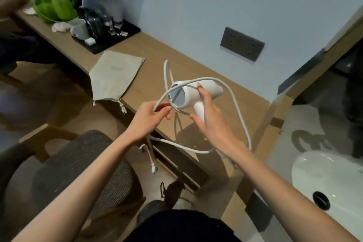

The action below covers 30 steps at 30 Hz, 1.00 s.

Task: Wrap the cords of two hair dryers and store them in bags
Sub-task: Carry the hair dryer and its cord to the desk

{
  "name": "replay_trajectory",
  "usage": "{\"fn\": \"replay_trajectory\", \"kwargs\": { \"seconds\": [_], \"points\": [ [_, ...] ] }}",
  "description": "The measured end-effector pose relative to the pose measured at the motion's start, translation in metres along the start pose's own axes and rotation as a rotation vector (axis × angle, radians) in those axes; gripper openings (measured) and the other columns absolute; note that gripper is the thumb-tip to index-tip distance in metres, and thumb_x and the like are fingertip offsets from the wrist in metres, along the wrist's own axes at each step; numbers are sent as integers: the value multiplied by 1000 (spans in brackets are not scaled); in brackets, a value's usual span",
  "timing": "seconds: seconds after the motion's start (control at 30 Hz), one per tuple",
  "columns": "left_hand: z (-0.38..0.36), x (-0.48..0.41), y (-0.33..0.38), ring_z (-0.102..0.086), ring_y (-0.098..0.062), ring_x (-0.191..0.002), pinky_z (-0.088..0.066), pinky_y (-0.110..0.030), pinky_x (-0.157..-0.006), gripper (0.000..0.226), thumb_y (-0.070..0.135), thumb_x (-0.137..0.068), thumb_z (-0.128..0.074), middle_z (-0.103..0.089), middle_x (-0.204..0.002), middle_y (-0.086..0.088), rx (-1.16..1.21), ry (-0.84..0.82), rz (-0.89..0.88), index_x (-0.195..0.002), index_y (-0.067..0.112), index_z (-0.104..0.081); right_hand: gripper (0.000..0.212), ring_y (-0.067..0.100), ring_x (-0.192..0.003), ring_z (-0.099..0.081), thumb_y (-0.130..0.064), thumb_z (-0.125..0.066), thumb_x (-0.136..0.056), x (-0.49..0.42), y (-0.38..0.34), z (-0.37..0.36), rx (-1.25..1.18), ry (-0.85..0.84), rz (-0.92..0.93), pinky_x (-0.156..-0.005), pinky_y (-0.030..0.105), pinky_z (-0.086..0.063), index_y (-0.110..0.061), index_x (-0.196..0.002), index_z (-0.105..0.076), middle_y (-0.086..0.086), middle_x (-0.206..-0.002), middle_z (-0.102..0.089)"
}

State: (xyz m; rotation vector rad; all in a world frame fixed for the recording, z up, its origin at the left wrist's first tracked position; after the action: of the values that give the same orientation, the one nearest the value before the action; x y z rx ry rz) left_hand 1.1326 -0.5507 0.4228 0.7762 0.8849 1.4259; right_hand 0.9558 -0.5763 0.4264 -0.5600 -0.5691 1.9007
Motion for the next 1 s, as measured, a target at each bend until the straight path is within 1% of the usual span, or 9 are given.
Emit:
{"fn": "replay_trajectory", "kwargs": {
  "seconds": [0.17, 0.23, 0.33, 0.4, 0.47, 0.6, 0.77, 0.87, 1.0],
  "points": [
    [-9, -62, -16, -62, 0, -79, -41, -5, -72, 33, 16, -94, -57, -69, -78, 6, -13, -117, 1, -62, 22, -63, 87, 28, -108, -61, -20, -64, -91, -42, 27, -11, -16, 27, -88, -83, 50, -54, -41, -147, -1, 10, -136, -52],
    [-13, -88, -27, -64, -4, -81, -42, -11, -72, 34, 15, -93, -57, -71, -82, 4, -39, -157, -6, -60, 20, -63, 87, 28, -106, -62, -21, -63, -91, -56, 39, -19, -20, 33, -140, -82, 51, -55, -44, -145, 1, 10, -135, -52],
    [-24, -127, -44, -64, -21, -72, -42, -23, -64, 36, 14, -94, -57, -73, -86, -11, -61, -220, -21, -58, 19, -61, 87, 29, -106, -61, -23, -63, -91, -75, 56, -31, -24, 65, -229, -80, 53, -55, -46, -144, 2, 9, -138, -49],
    [-32, -148, -55, -51, -5, -51, -34, -16, -52, 37, 14, -94, -57, -71, -87, -18, -68, -270, -14, -58, 18, -60, 86, 29, -107, -60, -22, -63, -91, -87, 67, -39, -32, 84, -305, -80, 50, -55, -42, -147, 0, 10, -140, -47],
    [-42, -167, -66, -42, -1, -42, -31, -14, -48, 36, 13, -95, -56, -69, -81, -22, -61, -325, 4, -59, 16, -60, 85, 30, -107, -60, -21, -62, -92, -95, 80, -48, -19, 92, -372, -80, 46, -53, -38, -150, -2, 13, -137, -49],
    [-64, -201, -92, -39, -2, -38, -28, -14, -45, 35, 14, -96, -55, -54, -60, -9, -63, -442, 65, -61, 10, -59, 82, 33, -107, -58, -21, -59, -93, -113, 104, -65, 21, 84, -475, -78, 41, -47, -34, -152, -3, 14, -133, -52],
    [-88, -236, -124, -33, -3, -35, -24, -15, -41, 41, 16, -95, -57, -52, -59, -10, -38, -505, 142, -53, 18, -56, 79, 37, -101, -56, -15, -56, -94, -128, 127, -85, -29, 106, -578, -79, 41, -45, -35, -151, -5, 15, -122, -52],
    [-100, -248, -136, -40, 2, -39, -30, -11, -46, 42, 13, -94, -57, -53, -43, 11, 1, -515, 191, -53, 17, -57, 78, 39, -101, -58, -17, -54, -95, -139, 142, -93, 61, 77, -596, -73, 42, -48, -34, -152, -3, 18, -126, -52],
    [-115, -264, -152, -40, 0, -40, -30, -13, -45, 43, 15, -94, -57, -59, -53, -2, 29, -503, 224, -52, 19, -58, 72, 38, -106, -56, -24, -49, -98, -152, 154, -97, 161, 27, -602, -78, 47, -47, -30, -152, -1, 19, -127, -50]
  ]
}}
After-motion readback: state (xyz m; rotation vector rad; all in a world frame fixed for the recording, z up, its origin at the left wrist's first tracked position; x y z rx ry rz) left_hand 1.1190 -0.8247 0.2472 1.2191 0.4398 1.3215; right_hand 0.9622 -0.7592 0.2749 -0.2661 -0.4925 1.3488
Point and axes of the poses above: each hand's wrist, its own x-axis away from the middle knuckle, its own z-axis out of the back of the hand, y = z × x, the point moved 4 cm from there along -x, towards the middle knuckle
